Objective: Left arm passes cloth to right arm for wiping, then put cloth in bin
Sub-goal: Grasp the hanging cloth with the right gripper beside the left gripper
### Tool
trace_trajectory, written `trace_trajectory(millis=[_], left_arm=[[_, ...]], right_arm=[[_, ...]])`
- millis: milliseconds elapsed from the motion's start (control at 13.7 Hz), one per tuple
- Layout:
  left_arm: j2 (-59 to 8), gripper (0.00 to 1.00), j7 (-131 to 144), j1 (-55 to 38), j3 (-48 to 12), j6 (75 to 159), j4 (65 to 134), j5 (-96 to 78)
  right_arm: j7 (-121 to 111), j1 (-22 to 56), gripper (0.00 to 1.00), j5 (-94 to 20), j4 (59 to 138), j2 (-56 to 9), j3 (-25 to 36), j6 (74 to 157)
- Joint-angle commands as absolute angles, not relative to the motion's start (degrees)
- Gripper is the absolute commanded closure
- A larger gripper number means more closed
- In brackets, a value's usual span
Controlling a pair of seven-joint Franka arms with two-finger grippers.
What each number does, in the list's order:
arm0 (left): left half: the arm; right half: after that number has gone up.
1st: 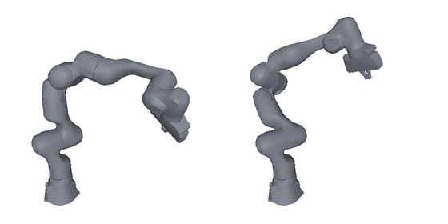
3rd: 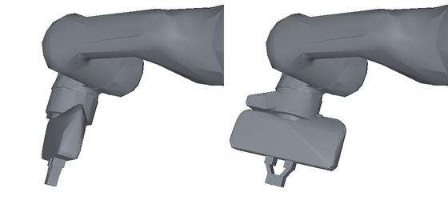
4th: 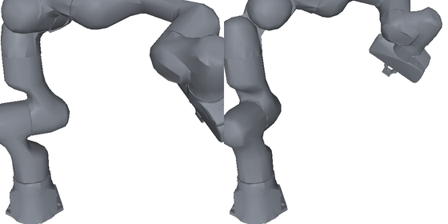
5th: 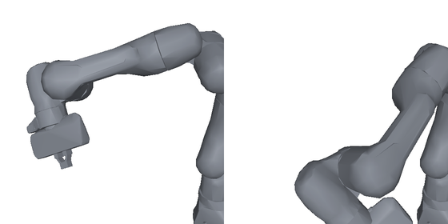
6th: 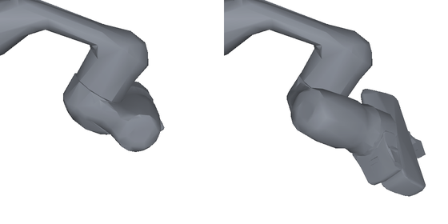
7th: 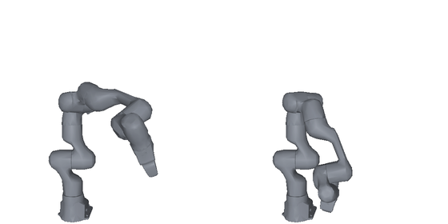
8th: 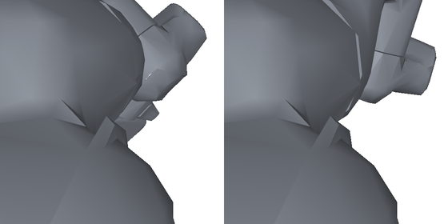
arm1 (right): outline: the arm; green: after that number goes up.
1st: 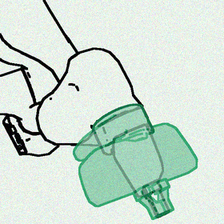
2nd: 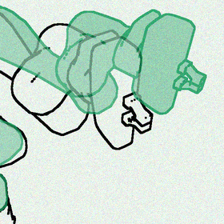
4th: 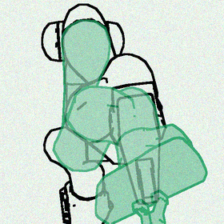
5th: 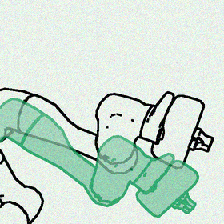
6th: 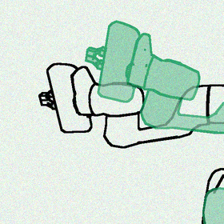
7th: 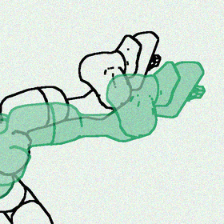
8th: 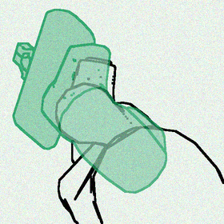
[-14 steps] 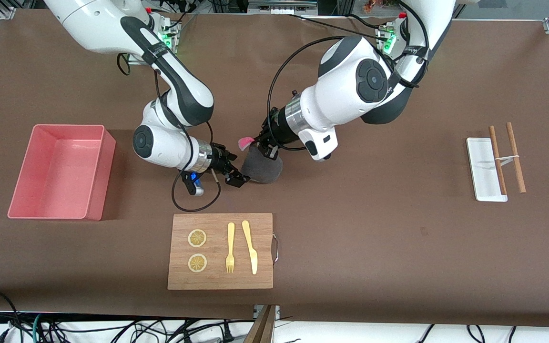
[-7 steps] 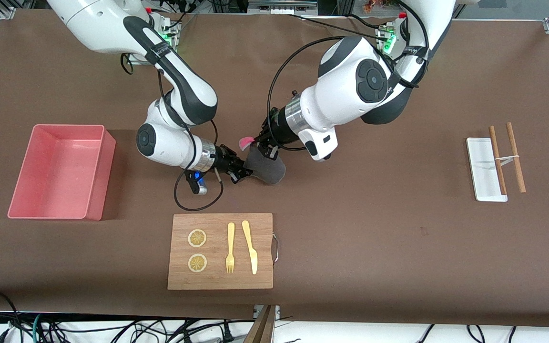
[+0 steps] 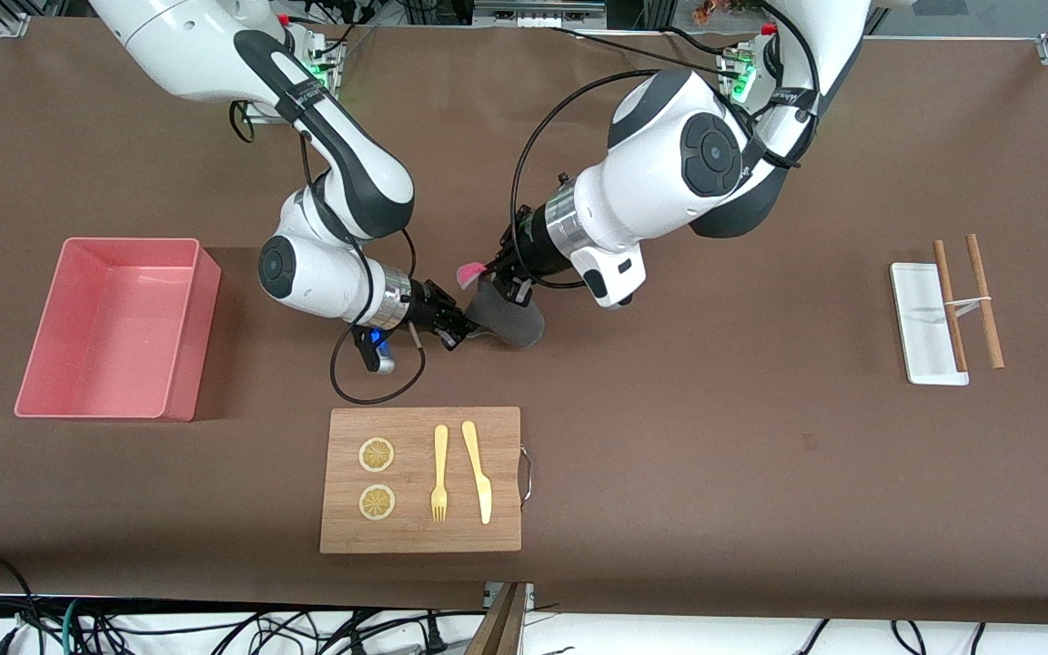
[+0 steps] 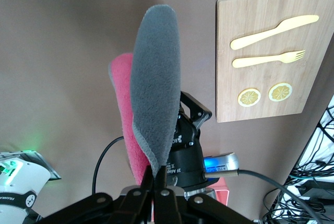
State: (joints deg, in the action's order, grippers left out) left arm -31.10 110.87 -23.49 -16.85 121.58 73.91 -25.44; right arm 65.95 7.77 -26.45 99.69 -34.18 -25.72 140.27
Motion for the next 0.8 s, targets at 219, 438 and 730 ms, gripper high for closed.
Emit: trace_trajectory(millis=[219, 438, 730], left_arm=[[-30.9, 0.0, 109.5, -20.8, -16.8, 117.5, 72.3, -25.0], [-29.3, 0.0, 99.9, -17.2, -16.6, 108.7, 70.1, -25.0], [-28.4, 0.0, 84.8, -12.6, -16.6, 98.1, 68.5, -22.7]], right_arm=[[65.5, 7.2, 1.0, -26.7, 99.2, -31.9, -26.2, 135.8], [65.9, 7.2, 1.0, -26.5, 99.2, -30.4, -26.5, 128.2], [65.9, 7.6, 1.0, -25.1, 99.9, -30.9, -27.1, 122.4]])
